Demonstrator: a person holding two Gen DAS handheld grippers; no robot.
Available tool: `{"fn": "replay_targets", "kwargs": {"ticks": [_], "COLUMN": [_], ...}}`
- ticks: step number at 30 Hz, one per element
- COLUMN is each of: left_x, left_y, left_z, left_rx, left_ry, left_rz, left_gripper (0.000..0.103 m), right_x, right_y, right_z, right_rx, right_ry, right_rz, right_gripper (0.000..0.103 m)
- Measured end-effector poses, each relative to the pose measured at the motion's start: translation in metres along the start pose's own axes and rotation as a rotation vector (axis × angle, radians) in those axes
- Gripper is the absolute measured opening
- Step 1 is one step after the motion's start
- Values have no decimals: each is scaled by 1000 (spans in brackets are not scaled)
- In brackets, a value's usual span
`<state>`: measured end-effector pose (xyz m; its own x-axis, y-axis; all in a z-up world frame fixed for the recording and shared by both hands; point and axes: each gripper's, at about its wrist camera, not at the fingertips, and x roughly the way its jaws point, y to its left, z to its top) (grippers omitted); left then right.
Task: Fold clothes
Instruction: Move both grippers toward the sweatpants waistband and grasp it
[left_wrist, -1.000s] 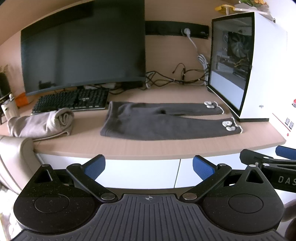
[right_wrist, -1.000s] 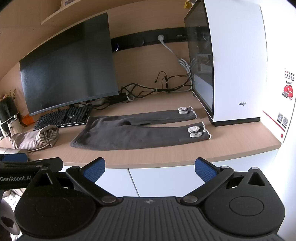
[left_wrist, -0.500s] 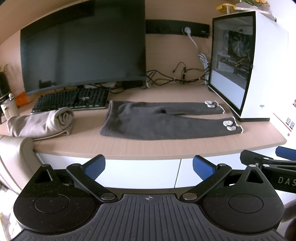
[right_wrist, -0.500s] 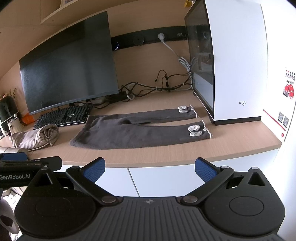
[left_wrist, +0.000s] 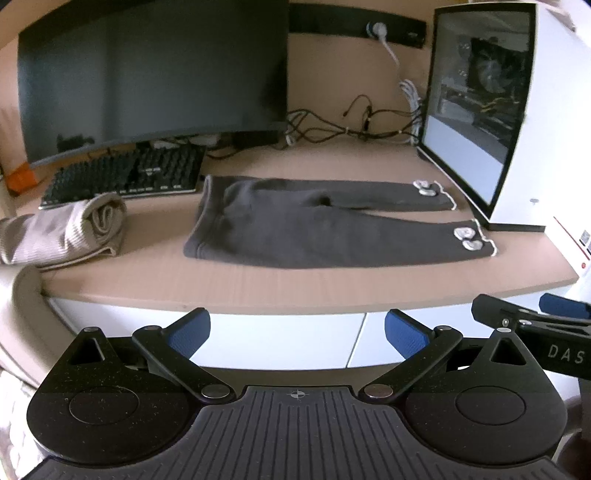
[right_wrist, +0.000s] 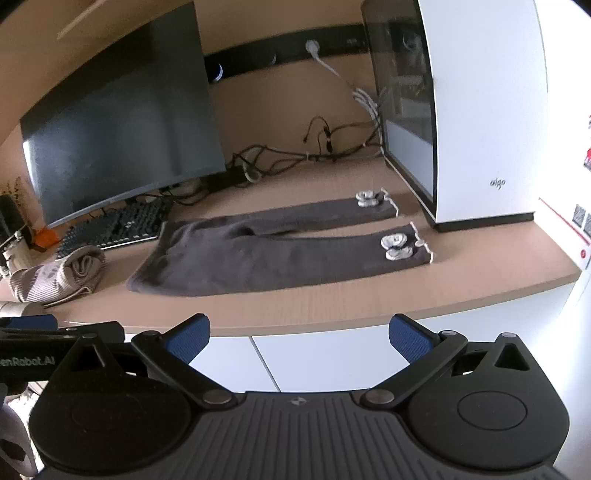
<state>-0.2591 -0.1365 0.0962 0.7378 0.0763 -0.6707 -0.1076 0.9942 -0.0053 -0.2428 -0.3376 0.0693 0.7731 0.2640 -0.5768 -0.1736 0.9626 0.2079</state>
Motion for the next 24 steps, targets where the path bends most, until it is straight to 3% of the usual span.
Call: {"fn": "replay_targets", "kwargs": {"ticks": [7, 24], "left_x": [46, 158], "left_y": [14, 78], "left_z": [26, 105], "left_rx": [-8, 18], "left_ry": [81, 171], "left_rz": [-73, -214], "left_gripper": [103, 103], "right_x": [41, 145], "right_y": [7, 54], "right_z": [14, 66], "right_rx": [17, 125], "right_ry": [59, 133], "right_rz": [-26, -164], "right_gripper": [103, 103]}}
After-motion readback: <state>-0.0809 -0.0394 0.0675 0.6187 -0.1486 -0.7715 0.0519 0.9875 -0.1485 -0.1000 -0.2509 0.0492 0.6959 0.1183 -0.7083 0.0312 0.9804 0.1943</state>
